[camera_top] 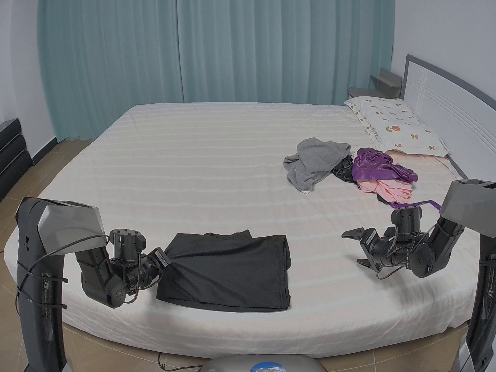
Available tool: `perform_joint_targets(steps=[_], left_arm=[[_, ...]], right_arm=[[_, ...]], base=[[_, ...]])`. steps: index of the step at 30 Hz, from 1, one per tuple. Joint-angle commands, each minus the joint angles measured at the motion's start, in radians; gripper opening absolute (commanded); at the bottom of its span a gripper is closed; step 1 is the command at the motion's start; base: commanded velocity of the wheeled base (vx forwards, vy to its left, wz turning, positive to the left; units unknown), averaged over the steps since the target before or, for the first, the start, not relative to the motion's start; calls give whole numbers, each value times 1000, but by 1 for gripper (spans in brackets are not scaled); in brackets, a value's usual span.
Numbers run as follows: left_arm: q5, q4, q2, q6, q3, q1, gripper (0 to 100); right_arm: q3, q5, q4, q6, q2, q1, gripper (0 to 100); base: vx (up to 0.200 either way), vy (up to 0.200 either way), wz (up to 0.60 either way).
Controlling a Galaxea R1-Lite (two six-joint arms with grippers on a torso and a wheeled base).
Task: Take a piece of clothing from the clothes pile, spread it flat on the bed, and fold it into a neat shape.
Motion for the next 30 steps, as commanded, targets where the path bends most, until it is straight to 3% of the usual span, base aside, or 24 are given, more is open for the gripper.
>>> perform_joint_targets(steps=[1, 30], left_arm=[[1, 0, -1, -1, 0, -1, 0], [19, 0, 2, -1, -1, -4, 0]], right_arm=[[5, 1, 0, 0, 0, 0, 100], [7, 1, 0, -6, 1, 0, 100]], base=[[0, 200, 0], [0, 200, 0]])
